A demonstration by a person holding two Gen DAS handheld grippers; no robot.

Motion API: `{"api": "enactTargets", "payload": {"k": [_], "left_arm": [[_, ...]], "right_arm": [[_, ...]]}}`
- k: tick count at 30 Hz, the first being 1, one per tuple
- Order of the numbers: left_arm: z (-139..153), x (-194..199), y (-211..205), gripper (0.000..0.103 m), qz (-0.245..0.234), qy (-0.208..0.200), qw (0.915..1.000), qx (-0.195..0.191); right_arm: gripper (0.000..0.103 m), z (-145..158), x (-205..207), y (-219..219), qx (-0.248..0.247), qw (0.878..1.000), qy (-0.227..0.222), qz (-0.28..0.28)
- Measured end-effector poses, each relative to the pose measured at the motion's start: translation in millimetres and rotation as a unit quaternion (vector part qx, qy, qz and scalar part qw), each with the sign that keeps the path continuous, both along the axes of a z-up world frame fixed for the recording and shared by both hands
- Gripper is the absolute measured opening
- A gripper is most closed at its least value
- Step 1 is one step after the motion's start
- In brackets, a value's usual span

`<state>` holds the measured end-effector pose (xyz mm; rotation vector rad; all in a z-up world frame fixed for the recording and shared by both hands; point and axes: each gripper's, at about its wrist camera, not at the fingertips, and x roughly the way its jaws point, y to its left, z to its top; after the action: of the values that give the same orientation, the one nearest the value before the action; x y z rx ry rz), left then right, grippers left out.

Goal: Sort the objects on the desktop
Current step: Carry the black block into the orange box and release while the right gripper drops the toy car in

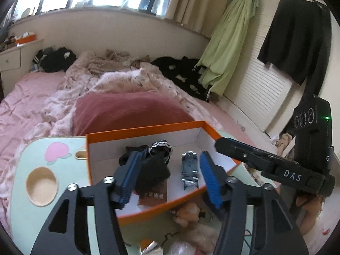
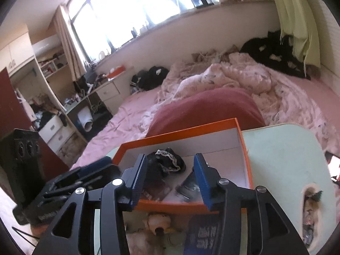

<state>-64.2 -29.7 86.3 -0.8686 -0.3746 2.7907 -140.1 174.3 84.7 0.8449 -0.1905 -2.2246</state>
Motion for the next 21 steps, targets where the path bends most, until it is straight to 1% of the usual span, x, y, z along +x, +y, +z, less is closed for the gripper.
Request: {"api": "enactTargets", "payload": {"k": [4, 5, 8, 11, 13, 15, 17, 21], "left_arm": [[3, 28, -1, 0.070, -0.002, 0.005, 0.9999, -0.011], [2, 36, 0, 0.070, -0.004, 0.002, 0.9998, -0.018], [-5, 56, 2, 0.070, -0.006, -0.011, 0.9991, -0.040], [-18, 77, 6, 0.070, -0.011, -0.035, 0.9977, -0.057], [-27, 87, 9, 0.070, -0.013, -0.049, 0.9965, -0.067], [-37, 96, 13, 0.070, -0.015, -0.067, 0.9947, -0.077], [-47, 101, 14, 0.070, -0.018, -0.081, 0.9934, -0.079], [-73, 101, 17, 0.070, -0.014, -0.119, 0.9890, -0.087]], "right_arm": [[0.050, 2, 30, 13, 0.004, 1.000, 0.009, 0.014], [0.052, 2, 38, 15, 0.006, 1.000, 0.010, 0.019], [0.055, -7, 68, 20, 0.046, 0.998, 0.017, 0.028], [0.055, -24, 96, 25, 0.105, 0.994, 0.024, 0.033], [0.055, -36, 108, 30, 0.130, 0.991, 0.021, 0.034], [0.057, -47, 117, 35, 0.150, 0.988, 0.018, 0.033], [0.062, -58, 123, 39, 0.166, 0.985, 0.016, 0.030], [0.064, -72, 124, 44, 0.184, 0.983, 0.009, 0.014]]}}
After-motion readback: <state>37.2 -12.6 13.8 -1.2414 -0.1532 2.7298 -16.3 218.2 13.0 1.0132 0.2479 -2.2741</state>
